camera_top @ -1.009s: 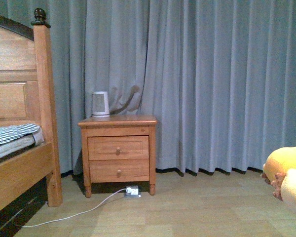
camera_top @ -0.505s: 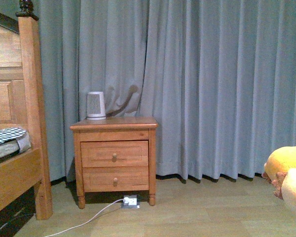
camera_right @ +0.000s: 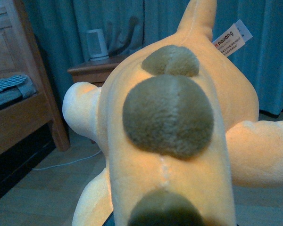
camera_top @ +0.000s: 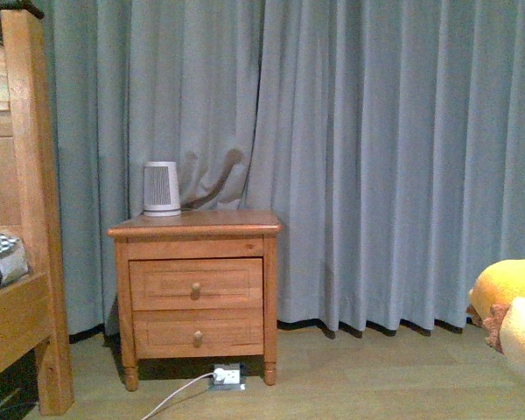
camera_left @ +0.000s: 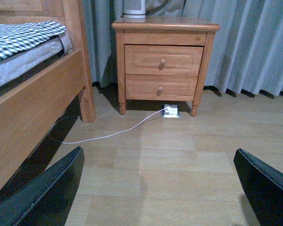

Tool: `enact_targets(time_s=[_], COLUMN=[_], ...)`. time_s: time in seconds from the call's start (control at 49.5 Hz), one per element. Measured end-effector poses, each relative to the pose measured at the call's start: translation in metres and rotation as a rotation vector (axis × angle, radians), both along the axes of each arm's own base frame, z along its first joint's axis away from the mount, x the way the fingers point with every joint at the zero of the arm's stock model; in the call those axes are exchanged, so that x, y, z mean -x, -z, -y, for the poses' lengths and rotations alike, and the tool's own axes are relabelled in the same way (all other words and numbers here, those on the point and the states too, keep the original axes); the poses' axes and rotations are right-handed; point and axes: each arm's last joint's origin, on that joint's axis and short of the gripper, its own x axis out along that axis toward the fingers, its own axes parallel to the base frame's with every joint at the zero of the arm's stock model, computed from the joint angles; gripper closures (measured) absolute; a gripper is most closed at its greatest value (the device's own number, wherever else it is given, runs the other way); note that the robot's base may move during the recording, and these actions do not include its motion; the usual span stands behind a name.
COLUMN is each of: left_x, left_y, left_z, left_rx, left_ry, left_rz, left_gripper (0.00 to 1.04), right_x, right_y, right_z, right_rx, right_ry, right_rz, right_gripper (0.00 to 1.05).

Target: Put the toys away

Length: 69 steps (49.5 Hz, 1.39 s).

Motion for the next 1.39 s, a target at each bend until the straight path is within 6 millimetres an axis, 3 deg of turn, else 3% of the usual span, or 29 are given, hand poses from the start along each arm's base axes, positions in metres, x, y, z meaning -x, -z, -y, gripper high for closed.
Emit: enact_targets(time_s=[1.393], left_x=[0.0000], left_y=[0.0000], left_z=[-0.0003], left_rx=[0.000], left_ry=[-0.005], left_rz=[0.000], left_gripper=[0.06], right_x=[0.0000], right_y=[0.0000], right_z=[-0.0003], right_rx=[0.001], right_ry=[-0.008], right_rz=[0.000], right_gripper=[0.97])
